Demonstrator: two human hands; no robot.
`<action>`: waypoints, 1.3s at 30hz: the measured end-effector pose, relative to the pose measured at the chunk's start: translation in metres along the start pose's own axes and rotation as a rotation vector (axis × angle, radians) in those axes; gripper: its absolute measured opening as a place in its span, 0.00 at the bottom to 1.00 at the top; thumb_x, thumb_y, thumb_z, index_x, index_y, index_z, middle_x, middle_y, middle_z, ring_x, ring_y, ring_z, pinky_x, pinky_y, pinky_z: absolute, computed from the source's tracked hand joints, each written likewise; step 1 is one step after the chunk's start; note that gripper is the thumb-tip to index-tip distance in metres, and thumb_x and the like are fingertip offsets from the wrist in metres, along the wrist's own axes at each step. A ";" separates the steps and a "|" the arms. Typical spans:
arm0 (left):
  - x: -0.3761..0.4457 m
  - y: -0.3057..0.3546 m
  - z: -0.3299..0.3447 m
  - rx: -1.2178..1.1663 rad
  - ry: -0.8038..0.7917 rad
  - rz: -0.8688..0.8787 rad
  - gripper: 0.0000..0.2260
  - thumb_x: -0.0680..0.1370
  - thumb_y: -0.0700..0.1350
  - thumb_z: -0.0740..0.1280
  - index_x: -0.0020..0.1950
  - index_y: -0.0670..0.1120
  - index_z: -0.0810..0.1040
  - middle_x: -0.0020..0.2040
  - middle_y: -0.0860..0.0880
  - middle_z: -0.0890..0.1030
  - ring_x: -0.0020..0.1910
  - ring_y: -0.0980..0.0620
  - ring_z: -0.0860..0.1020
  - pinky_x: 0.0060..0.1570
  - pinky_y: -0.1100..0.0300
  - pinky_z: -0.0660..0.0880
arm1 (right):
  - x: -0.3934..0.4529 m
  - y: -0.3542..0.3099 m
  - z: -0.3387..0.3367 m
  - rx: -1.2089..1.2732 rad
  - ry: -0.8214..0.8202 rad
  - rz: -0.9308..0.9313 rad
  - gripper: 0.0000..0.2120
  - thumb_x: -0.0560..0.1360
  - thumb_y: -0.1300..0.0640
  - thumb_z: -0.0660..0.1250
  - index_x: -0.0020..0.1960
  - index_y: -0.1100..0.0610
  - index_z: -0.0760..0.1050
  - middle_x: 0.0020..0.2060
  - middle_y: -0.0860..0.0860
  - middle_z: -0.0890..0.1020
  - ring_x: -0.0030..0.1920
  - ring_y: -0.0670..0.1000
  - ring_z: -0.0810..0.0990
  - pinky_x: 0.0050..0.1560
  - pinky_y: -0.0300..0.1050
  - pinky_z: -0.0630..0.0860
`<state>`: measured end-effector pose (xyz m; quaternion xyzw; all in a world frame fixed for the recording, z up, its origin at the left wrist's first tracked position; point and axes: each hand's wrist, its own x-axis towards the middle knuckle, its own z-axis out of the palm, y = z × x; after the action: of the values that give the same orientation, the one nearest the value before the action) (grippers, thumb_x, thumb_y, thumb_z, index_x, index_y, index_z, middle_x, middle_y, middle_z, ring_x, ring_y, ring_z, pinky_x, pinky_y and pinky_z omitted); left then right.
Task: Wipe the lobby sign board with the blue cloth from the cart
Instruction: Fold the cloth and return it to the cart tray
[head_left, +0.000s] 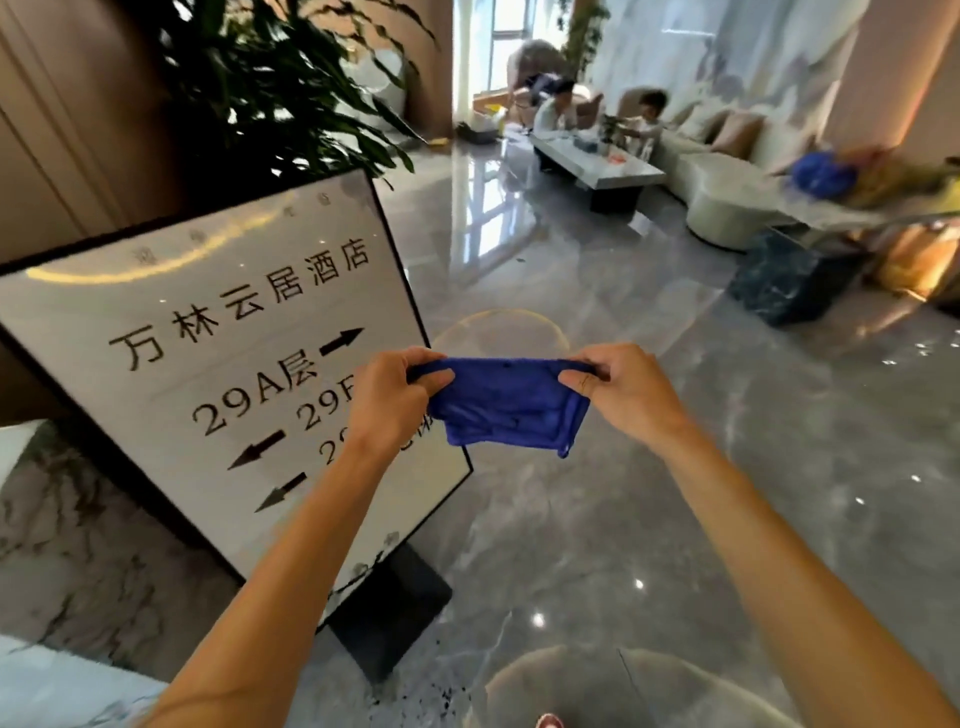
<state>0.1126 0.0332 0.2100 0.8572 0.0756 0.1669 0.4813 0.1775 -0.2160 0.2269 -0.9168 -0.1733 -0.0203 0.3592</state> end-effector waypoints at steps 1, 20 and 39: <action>-0.002 0.003 0.005 -0.008 -0.019 0.001 0.07 0.78 0.37 0.70 0.53 0.43 0.85 0.41 0.49 0.84 0.39 0.55 0.81 0.41 0.65 0.76 | -0.005 0.004 -0.004 -0.001 0.011 0.012 0.04 0.77 0.55 0.71 0.46 0.51 0.84 0.36 0.52 0.84 0.41 0.55 0.81 0.45 0.46 0.77; -0.087 0.096 0.125 -0.050 -0.260 0.182 0.06 0.76 0.35 0.71 0.50 0.42 0.86 0.41 0.49 0.85 0.41 0.51 0.83 0.45 0.57 0.79 | -0.170 0.091 -0.107 0.044 0.201 0.248 0.05 0.77 0.57 0.70 0.50 0.54 0.85 0.40 0.57 0.86 0.45 0.59 0.82 0.50 0.54 0.78; -0.181 0.187 0.283 -0.171 -0.820 0.494 0.06 0.76 0.37 0.71 0.51 0.44 0.86 0.39 0.55 0.84 0.39 0.61 0.81 0.41 0.72 0.75 | -0.393 0.133 -0.164 0.048 0.677 0.745 0.03 0.77 0.62 0.71 0.47 0.59 0.84 0.38 0.53 0.85 0.39 0.49 0.79 0.45 0.49 0.78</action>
<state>0.0390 -0.3440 0.1946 0.8020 -0.3400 -0.0698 0.4861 -0.1334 -0.5351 0.1987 -0.8500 0.2915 -0.1829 0.3989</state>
